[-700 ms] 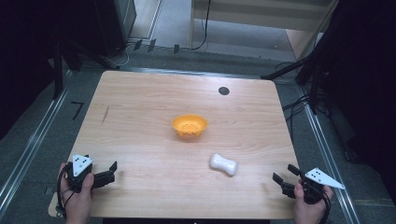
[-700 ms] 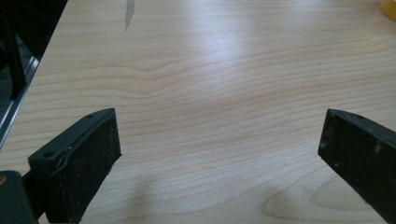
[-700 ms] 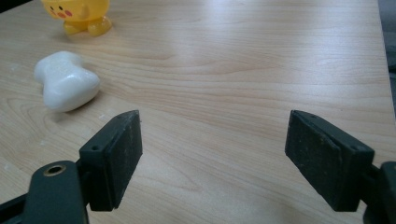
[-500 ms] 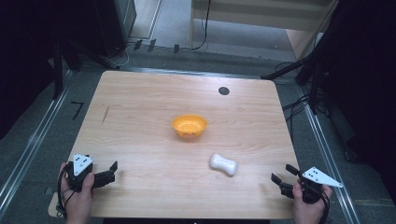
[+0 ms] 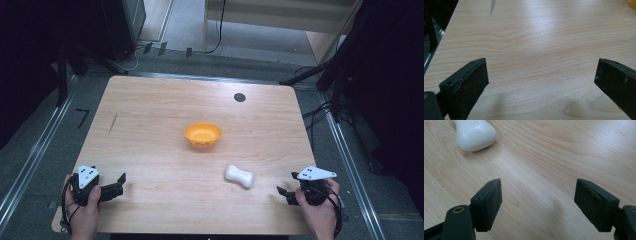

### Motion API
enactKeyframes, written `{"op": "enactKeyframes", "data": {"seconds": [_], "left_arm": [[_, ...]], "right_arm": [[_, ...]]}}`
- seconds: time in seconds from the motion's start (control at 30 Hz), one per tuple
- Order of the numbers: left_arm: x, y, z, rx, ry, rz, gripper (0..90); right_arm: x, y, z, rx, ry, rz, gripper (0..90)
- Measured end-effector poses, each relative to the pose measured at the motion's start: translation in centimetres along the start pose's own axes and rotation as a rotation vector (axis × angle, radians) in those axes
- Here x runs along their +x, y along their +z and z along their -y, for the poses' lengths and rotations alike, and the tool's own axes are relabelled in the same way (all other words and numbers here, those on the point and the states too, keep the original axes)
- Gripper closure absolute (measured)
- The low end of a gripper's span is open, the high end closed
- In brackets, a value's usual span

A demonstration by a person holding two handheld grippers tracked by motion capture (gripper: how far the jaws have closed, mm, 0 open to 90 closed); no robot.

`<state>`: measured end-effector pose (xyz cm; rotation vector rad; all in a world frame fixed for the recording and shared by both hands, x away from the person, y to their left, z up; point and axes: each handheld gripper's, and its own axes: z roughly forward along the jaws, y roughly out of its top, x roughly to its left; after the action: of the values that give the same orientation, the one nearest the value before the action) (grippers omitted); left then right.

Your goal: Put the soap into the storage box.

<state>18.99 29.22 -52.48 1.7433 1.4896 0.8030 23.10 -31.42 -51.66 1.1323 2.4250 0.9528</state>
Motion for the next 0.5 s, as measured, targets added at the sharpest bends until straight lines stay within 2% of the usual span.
{"op": "enactKeyframes", "data": {"seconds": [0.07,0.13,0.17,0.27,0.33,0.37,0.4,0.5], "left_arm": [[0.0,0.0,0.0,-0.001,0.001,0.0,0.0],[0.0,0.0,0.0,0.001,0.001,-0.001,0.0],[0.0,0.0,0.0,0.0,0.0,0.001,0.0],[0.0,0.0,0.0,0.0,0.001,0.0,0.0],[0.0,0.0,0.0,0.0,0.0,0.0,0.0],[0.0,0.0,0.0,0.0,0.001,0.0,0.0],[0.0,0.0,0.0,-0.001,0.001,0.0,0.0],[0.0,0.0,0.0,-0.001,0.001,0.0,0.0]], "right_arm": [[0.1,0.4,-0.8,0.048,-0.019,-0.013,22.9],[0.2,0.5,-1.1,0.064,-0.031,-0.016,22.8],[0.3,0.7,-1.5,0.093,-0.044,-0.025,22.4],[0.3,0.9,-1.9,0.117,-0.061,-0.031,21.9],[0.4,1.3,-2.6,0.171,-0.086,-0.04,20.1],[0.4,1.3,-2.6,0.171,-0.086,-0.04,20.1],[0.6,1.6,-3.1,0.207,-0.11,-0.046,18.5],[0.7,2.0,-3.6,0.231,-0.112,-0.075,15.3]]}}
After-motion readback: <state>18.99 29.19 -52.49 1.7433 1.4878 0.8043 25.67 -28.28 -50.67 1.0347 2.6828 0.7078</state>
